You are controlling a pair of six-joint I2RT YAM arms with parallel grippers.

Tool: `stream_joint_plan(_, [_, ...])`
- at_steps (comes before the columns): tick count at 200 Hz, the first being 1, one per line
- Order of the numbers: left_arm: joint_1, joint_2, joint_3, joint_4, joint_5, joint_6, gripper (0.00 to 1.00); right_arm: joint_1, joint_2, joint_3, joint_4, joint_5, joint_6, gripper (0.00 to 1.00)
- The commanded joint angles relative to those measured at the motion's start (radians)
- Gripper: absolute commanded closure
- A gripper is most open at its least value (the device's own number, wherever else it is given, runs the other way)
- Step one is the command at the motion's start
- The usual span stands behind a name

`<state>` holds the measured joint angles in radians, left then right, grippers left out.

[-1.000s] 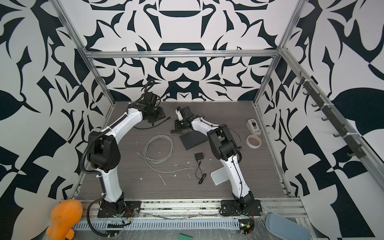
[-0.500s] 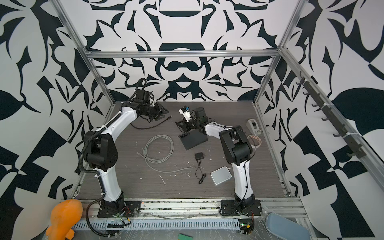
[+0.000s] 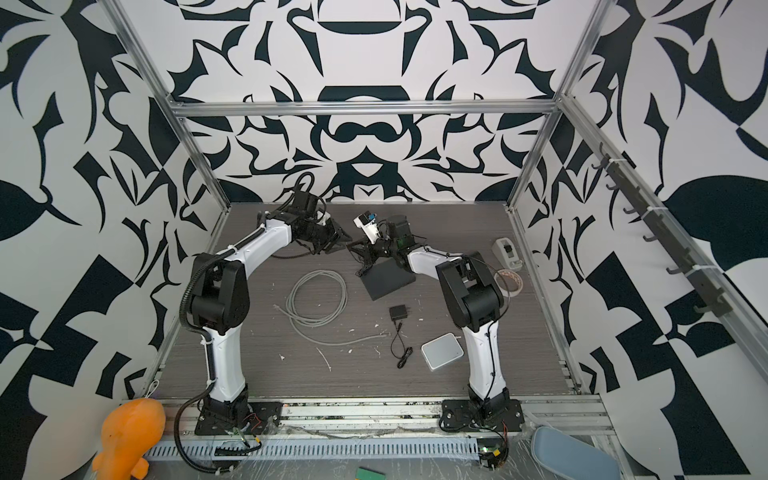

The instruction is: Insert the plug into the switch port

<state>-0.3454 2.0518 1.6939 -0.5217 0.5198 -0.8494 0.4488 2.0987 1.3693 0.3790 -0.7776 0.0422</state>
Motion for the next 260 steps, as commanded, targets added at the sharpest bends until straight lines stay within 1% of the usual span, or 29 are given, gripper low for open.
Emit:
stream_joint_plan(1, [0.0, 0.009, -0.013, -0.018, -0.006, -0.016, 0.64, 0.005, -0.025, 0.007, 0.049, -0.031, 0.008, 0.95])
stream_joint_plan(25, [0.001, 0.013, -0.015, -0.014, -0.007, -0.019, 0.72, 0.004, -0.025, 0.004, 0.05, -0.035, 0.007, 0.95])
stream_joint_plan(53, [0.0, 0.012, -0.016, -0.014, -0.001, -0.023, 0.74, 0.005, -0.022, 0.0, 0.051, -0.017, 0.01, 0.95])
stream_joint_plan(68, [0.0, 0.009, -0.019, -0.01, 0.003, -0.026, 0.8, 0.005, -0.019, -0.003, 0.066, -0.017, 0.023, 0.94])
stream_joint_plan(105, [0.002, 0.011, -0.034, 0.002, -0.003, -0.04, 0.89, 0.005, -0.019, -0.026, 0.126, -0.019, 0.062, 0.9])
stream_joint_plan(115, [0.002, 0.01, -0.038, 0.007, -0.002, -0.042, 0.9, 0.005, -0.021, -0.031, 0.127, -0.02, 0.061, 0.88])
stream_joint_plan(133, [0.005, 0.007, -0.043, 0.009, -0.005, -0.044, 0.93, 0.001, -0.038, -0.052, 0.136, -0.008, 0.062, 0.77])
stream_joint_plan(161, [0.013, -0.007, -0.058, 0.014, -0.008, -0.044, 0.93, -0.033, -0.09, -0.101, 0.134, -0.001, 0.055, 0.69])
stream_joint_plan(174, [0.013, -0.011, -0.056, 0.015, -0.005, -0.04, 0.93, -0.045, -0.116, -0.112, 0.081, 0.006, 0.0, 0.65])
stream_joint_plan(194, [0.011, -0.012, -0.052, 0.017, 0.004, -0.04, 0.93, -0.04, -0.12, -0.053, -0.14, 0.031, -0.172, 0.59])
stream_joint_plan(208, [0.009, -0.012, -0.051, 0.015, 0.009, -0.04, 0.93, -0.029, -0.118, -0.036, -0.195, 0.063, -0.235, 0.56])
stream_joint_plan(231, [0.008, -0.006, -0.046, 0.015, 0.016, -0.043, 0.93, -0.009, -0.111, -0.017, -0.238, 0.108, -0.315, 0.55])
stream_joint_plan(260, [0.005, 0.002, -0.034, 0.013, 0.022, -0.046, 0.93, 0.017, -0.091, 0.033, -0.312, 0.123, -0.391, 0.59])
